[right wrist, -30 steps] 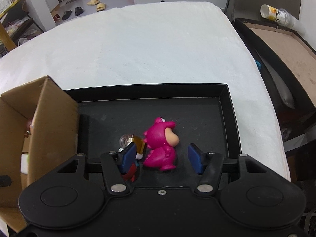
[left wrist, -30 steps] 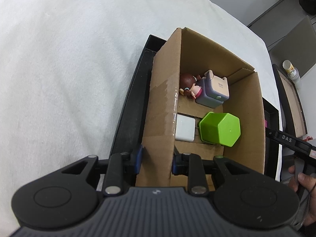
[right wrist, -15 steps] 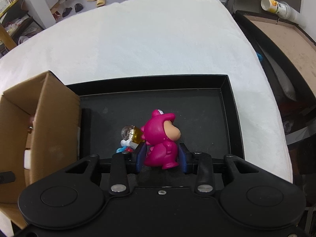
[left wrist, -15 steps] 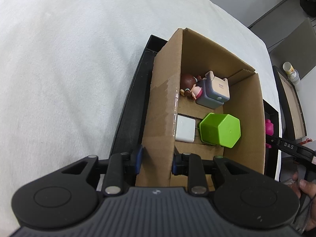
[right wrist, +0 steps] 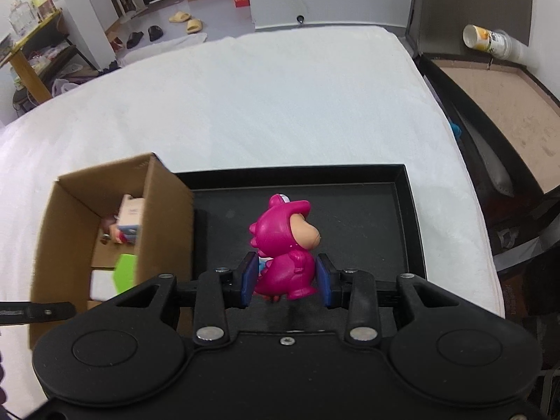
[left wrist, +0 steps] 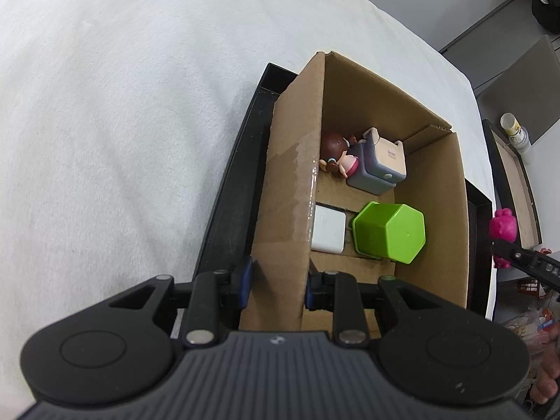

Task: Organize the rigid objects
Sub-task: 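Carry the pink dinosaur into the cardboard box and release it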

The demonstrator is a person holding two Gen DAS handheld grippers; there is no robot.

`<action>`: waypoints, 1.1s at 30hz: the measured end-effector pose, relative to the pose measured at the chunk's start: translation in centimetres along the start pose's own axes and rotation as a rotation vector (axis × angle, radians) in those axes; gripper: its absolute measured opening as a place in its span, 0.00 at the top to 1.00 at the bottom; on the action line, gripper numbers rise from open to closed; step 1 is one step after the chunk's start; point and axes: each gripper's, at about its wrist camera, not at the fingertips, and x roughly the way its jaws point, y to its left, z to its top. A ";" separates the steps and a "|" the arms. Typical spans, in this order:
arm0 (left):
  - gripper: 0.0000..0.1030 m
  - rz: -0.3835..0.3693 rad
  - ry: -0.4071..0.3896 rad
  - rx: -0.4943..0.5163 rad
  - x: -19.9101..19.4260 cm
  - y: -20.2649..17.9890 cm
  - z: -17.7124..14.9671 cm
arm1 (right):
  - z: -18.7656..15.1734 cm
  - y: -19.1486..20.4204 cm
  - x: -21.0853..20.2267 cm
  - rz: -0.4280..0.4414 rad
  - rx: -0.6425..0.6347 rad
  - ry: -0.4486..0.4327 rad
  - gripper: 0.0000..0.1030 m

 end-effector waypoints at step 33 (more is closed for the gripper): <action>0.73 -0.030 0.001 0.005 -0.1 0.5 0.0 | 1.6 12.6 -3.0 0.204 -0.168 -0.057 0.66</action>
